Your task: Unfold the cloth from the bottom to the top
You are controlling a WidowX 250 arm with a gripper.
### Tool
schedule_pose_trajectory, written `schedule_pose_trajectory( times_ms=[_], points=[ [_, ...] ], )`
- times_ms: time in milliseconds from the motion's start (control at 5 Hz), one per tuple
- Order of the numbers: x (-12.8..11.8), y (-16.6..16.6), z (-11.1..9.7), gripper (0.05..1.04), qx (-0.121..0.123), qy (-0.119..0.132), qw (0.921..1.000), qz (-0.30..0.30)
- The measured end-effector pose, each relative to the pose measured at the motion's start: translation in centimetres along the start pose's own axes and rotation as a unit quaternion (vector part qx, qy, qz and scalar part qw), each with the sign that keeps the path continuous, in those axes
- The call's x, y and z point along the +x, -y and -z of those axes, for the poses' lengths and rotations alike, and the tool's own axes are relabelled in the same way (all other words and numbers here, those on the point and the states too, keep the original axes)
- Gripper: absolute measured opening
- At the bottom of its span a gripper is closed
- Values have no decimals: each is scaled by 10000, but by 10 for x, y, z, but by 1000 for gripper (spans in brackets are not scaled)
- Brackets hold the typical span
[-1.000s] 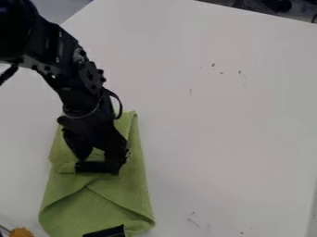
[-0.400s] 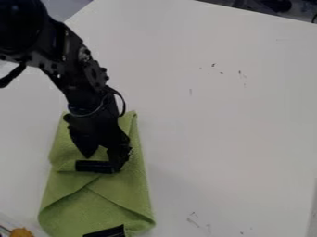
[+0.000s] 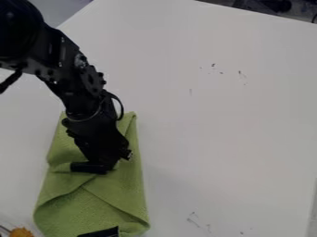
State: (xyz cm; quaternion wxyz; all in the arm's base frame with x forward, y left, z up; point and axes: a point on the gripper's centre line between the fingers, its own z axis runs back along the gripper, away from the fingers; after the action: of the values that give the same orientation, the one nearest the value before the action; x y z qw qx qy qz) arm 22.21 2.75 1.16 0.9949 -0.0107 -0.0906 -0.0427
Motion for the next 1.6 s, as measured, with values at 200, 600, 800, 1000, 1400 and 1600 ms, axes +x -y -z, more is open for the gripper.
schedule_pose_trajectory(
  times_ms=[200,600,800,1000,1400,1600],
  points=[
    [3,-1,-4,151,100,-96,9999,88],
    [52,-5,-37,59,637,94,9958,655],
    [92,-17,-47,58,750,-89,9917,1044],
    [131,-40,-37,58,707,-42,9871,1437],
    [160,-56,4,242,215,-91,9863,1634],
    [168,-56,9,512,123,-5,9836,1799]
  ],
)
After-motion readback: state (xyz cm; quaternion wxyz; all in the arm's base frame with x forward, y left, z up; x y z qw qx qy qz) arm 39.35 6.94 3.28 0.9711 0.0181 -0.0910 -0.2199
